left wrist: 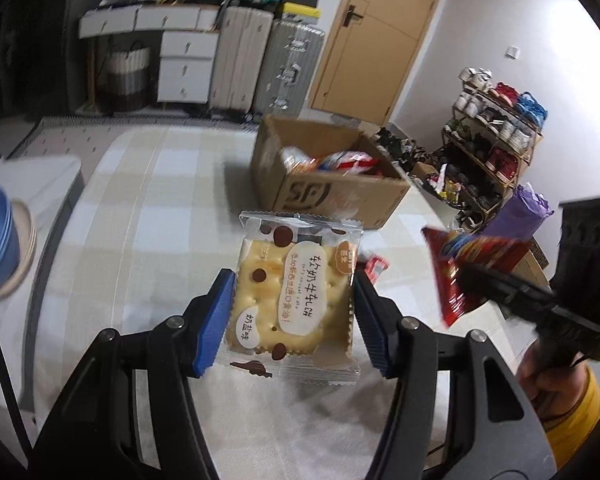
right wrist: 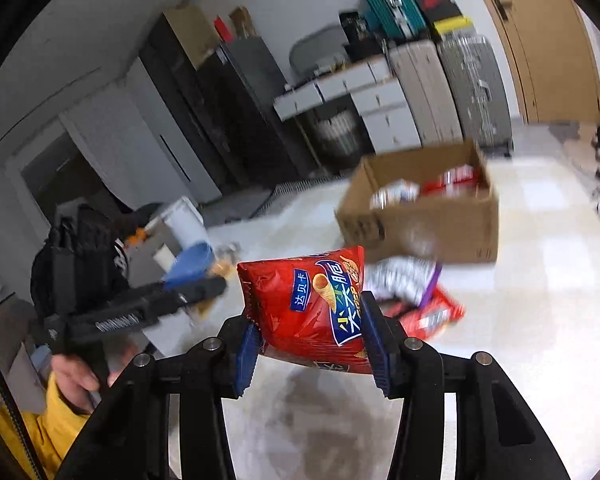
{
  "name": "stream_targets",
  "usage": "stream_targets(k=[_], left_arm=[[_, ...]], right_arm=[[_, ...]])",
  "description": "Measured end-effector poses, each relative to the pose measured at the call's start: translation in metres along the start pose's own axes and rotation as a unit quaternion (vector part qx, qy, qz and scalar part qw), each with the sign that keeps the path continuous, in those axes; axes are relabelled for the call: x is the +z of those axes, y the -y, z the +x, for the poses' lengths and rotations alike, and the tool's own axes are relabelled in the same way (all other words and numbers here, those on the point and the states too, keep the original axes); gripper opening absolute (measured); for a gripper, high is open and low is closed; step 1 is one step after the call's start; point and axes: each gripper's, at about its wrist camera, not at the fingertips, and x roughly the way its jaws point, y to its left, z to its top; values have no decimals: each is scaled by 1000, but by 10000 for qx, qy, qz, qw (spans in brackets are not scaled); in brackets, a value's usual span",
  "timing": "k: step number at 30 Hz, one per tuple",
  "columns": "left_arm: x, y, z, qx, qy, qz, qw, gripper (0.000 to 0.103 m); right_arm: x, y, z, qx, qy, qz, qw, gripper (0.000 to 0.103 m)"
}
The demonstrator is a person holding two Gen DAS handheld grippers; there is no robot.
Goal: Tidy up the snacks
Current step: 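Carry the cracker packet and red triangular bag over the open SF box with both grippers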
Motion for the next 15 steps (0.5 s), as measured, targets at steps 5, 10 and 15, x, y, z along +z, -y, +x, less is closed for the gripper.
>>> stream_targets(k=[5, 10, 15], left_arm=[[35, 28, -2, -27, 218, 329, 9992, 56], [76, 53, 4, -2, 378, 635, 9973, 56], [115, 71, 19, 64, 418, 774, 9961, 56]], right_arm=[[46, -7, -25, 14, 288, -246, 9993, 47], [90, -7, -25, -73, 378, -461, 9982, 47], [126, 1, -23, -94, 451, -475, 9978, 47]])
